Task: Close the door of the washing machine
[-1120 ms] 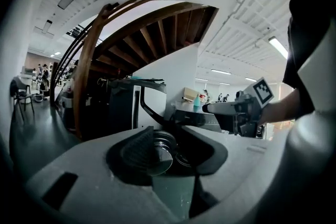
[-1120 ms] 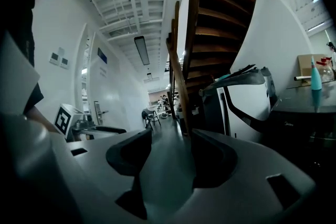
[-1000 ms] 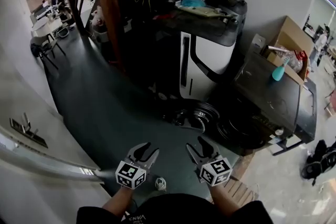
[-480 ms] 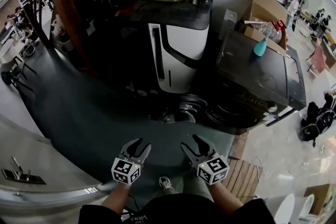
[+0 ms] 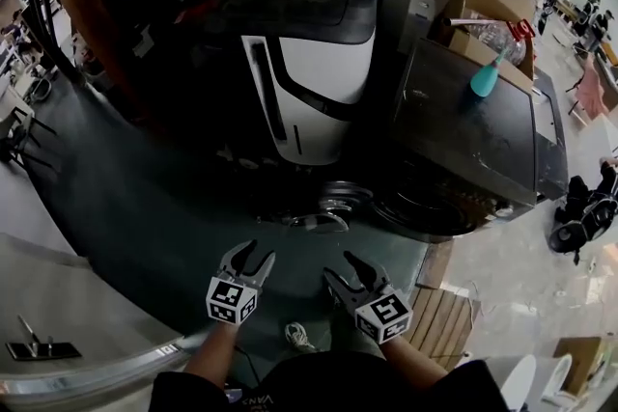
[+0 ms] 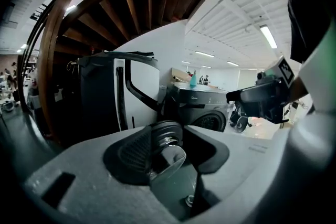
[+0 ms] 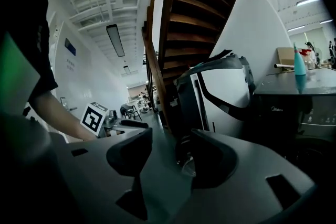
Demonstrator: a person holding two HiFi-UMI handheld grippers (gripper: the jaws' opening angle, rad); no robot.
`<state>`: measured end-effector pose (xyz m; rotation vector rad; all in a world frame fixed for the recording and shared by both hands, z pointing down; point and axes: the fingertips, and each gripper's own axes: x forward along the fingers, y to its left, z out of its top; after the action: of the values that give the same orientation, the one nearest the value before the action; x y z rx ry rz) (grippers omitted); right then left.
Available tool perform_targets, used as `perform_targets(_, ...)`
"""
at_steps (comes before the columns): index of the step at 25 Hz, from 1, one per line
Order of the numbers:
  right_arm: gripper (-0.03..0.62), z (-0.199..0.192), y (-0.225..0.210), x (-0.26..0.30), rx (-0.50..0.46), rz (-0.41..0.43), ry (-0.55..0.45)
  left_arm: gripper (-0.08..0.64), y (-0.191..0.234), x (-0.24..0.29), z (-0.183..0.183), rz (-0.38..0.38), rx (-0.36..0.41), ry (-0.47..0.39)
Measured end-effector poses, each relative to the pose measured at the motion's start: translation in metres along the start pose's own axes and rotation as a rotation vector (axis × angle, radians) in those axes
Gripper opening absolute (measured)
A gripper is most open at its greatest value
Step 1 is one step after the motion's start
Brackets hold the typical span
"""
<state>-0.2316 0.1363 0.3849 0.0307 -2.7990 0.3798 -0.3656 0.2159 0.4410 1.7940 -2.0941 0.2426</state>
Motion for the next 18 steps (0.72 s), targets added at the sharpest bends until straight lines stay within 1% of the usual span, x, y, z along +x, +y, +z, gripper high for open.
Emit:
perform_targets(3,0.212,0.0,-0.018,0.014,0.004,0.029,0.029,0.212,0.012,0.035,-0.001,-0.001,-0.01,0.034)
perform_targets(7,0.209,-0.004,-0.043,0.036,-0.003,0.074,0.066,0.233,0.026,0.082,-0.006,-0.013,-0.003,0.086)
perform_targets(11,0.207,-0.013,-0.066,0.055,-0.026,0.107,0.125,0.233,0.035,0.118,-0.021,-0.024,0.01,0.15)
perform_targets(15,0.209,-0.019,-0.087,0.074,-0.017,0.124,0.135,0.245,0.048,0.147,-0.039,-0.021,0.009,0.201)
perform_targets(18,0.209,-0.024,-0.098,0.084,-0.012,0.138,0.164,0.264,0.06,0.167,-0.05,-0.022,0.017,0.232)
